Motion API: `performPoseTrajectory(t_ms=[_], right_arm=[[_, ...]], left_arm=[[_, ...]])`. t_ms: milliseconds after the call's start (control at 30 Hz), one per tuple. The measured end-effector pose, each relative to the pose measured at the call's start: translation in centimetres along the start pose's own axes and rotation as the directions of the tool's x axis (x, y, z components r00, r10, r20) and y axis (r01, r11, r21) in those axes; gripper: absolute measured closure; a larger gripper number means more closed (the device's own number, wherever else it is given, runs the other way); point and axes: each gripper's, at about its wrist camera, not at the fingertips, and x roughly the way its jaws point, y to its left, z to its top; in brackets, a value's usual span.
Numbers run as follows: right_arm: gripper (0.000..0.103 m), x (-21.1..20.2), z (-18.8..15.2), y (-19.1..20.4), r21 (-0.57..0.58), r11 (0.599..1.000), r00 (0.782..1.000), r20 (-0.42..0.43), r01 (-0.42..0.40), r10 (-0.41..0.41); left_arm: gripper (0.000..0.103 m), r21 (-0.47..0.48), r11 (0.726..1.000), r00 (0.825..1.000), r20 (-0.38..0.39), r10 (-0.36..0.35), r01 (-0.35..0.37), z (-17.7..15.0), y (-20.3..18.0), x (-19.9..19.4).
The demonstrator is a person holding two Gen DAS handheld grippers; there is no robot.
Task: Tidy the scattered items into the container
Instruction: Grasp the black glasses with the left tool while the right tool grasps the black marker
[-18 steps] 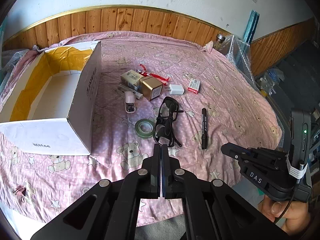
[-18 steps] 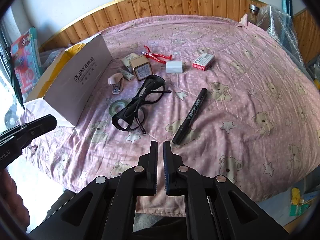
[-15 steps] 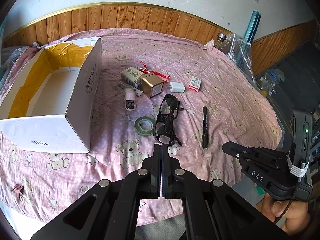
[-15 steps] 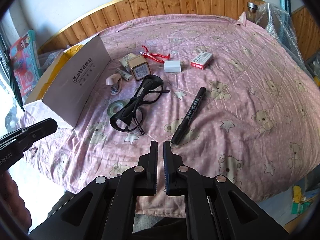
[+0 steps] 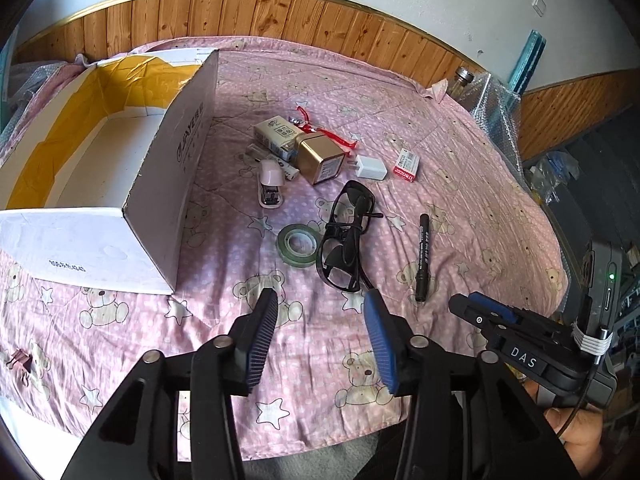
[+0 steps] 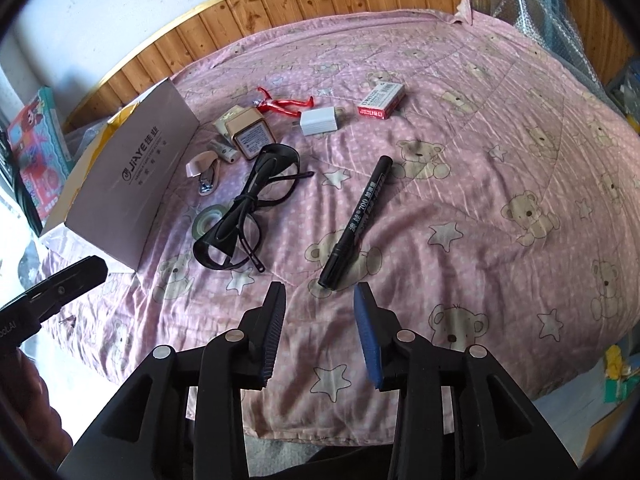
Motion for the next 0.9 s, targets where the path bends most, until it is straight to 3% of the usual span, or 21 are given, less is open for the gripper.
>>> performPoseTrajectory(t_ms=[367,767,900], right_arm=[[0.062,2.9,2.8,-2.2,0.041,0.999,0.999,-0.038,-0.006,0.008],[0.061,8.1,4.6,-2.9,0.065,0.998,0.993,-0.121,0.000,0.008],[0.054,8.7,5.1,-2.4,0.030,1.000,0.995,-0.097,0.007,-0.004]], left_arm=[[0.047,0.050,0.996,0.995,-0.072,-0.075,0.079,4.0,-3.0,6.3],[0.047,0.053,0.997,0.979,-0.198,-0.041,0.053,6.7,-3.0,14.7],[0.047,0.034,0.997,0.973,-0.223,-0.055,0.064,6.7,-2.3,16.4]])
